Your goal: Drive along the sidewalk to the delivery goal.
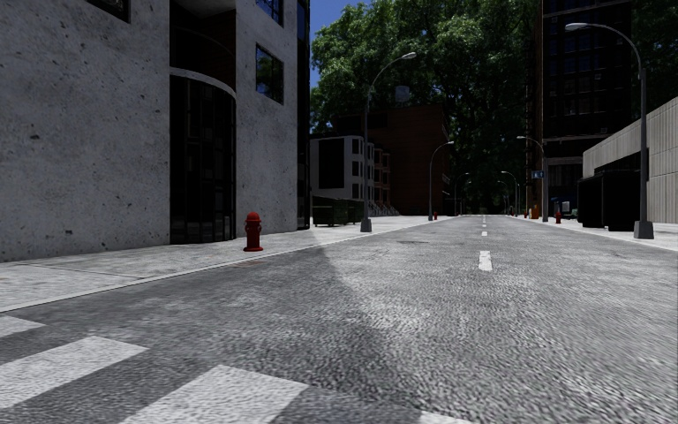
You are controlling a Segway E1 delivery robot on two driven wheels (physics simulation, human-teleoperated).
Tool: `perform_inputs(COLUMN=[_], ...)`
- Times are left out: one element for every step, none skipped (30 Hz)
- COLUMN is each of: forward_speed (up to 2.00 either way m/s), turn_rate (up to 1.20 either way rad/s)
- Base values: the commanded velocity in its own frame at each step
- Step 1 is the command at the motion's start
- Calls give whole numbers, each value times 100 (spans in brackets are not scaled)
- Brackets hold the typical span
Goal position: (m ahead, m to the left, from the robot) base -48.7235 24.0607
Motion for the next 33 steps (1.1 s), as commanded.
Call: perform_inputs(forward_speed=[0, 0, 0, 0, 0, 0, 0, 0, 0, 0, 0, 0, 0, 0, 0, 0, 0, 0, 0, 0, 0, 0, 0, 0, 0, 0, 0, 0, 0, 0, 0, 0, 0], turn_rate=[0, 0, 0, 0, 0, 0, 0, 0, 0, 0, 0, 0, 0, 0, 0, 0, 0, 0, 0, 0, 0, 0, 0, 0, 0, 0, 0, 0, 0, 0, -36, -120, -120])
